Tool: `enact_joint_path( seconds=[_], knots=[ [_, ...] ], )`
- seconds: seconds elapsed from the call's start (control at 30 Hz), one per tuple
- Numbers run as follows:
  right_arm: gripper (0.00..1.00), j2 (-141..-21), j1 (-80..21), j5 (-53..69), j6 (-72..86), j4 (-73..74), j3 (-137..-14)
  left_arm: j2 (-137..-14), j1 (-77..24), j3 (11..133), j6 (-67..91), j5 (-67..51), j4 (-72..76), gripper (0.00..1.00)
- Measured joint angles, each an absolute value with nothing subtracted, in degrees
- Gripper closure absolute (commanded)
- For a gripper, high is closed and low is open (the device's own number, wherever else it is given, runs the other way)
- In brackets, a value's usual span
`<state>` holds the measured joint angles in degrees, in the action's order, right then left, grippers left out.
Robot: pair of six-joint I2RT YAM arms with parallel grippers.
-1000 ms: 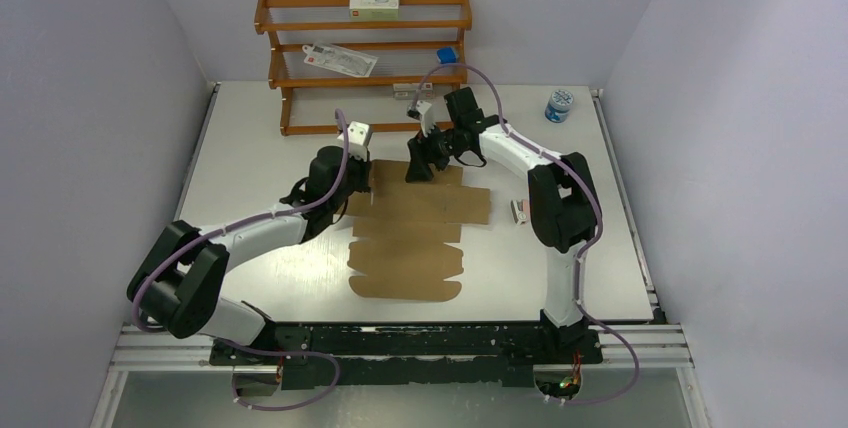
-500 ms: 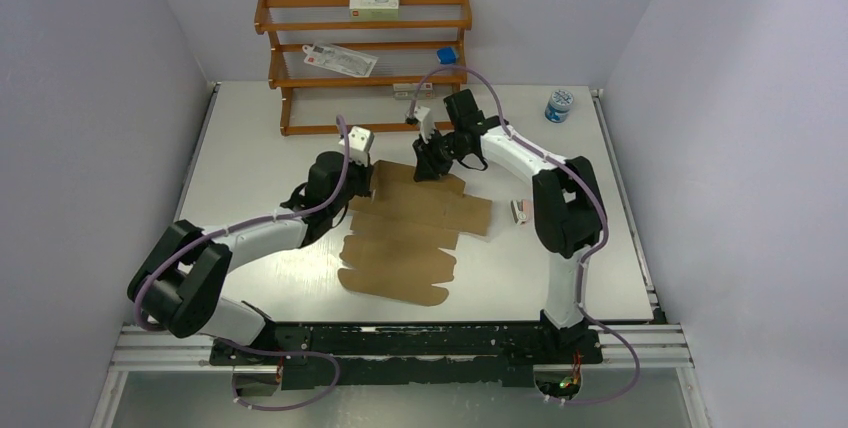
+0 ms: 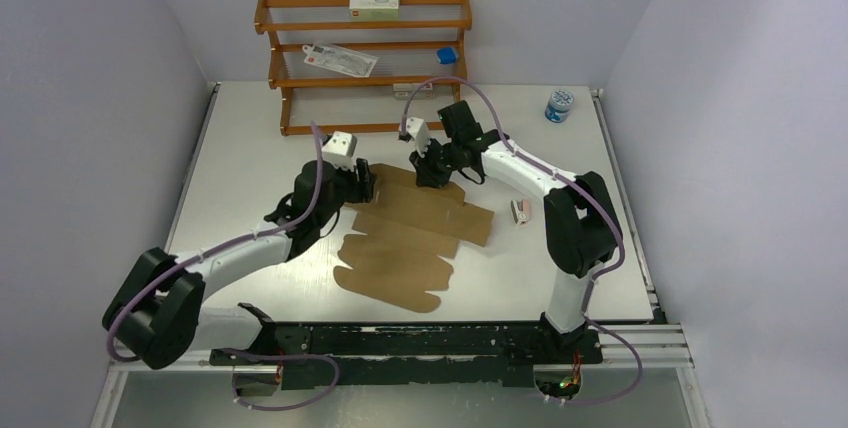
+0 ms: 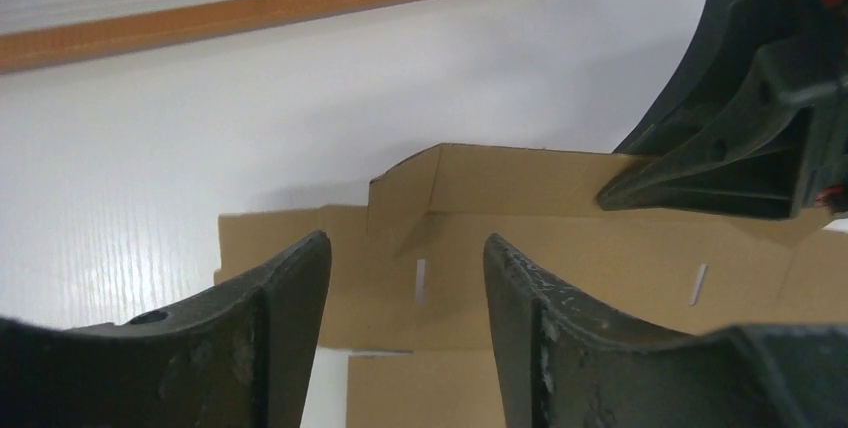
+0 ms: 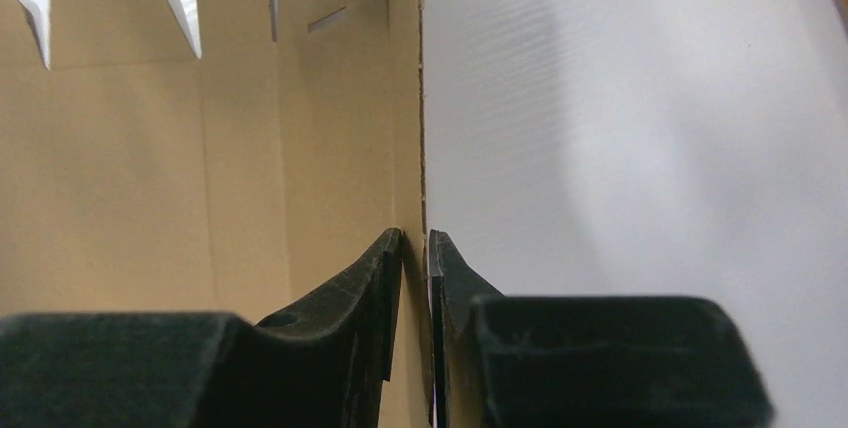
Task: Fold the paper box
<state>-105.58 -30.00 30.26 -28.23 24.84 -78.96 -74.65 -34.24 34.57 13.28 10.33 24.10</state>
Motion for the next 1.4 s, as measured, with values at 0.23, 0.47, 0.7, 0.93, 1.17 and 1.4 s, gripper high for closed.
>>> enact_joint_path(
  seconds=[0.23, 0.47, 0.7, 0.93, 1.17, 1.4],
  knots=[
    [0.80, -104.0, -30.8, 28.1, -29.0, 22.3, -74.1, -68.4, -33.2, 29.1, 20.0, 9.9, 19.4, 0.20],
    [0.82, -102.1, -31.0, 27.2, -30.3, 20.1, -72.9, -70.5, -24.3, 22.6, 25.2, 1.2, 18.9, 0.19],
    [0.83, -101.1, -31.1, 27.2, -31.8, 19.1, -72.9, -77.5, -21.0, 22.1, 26.4, -8.0, 21.9, 0.22],
    [0.84, -101.1, -31.1, 27.7, -32.2, 18.5, -72.9, -85.7, -19.8, 24.8, 26.4, -14.9, 28.3, 0.23],
    [0.86, -101.2, -31.1, 27.9, -32.4, 17.7, -72.9, -89.8, -19.3, 25.9, 26.4, -18.8, 33.0, 0.24],
    [0.86, -101.2, -31.1, 28.1, -32.4, 16.8, -72.9, -91.5, -19.2, 26.0, 26.8, -21.8, 35.3, 0.36]
  ],
)
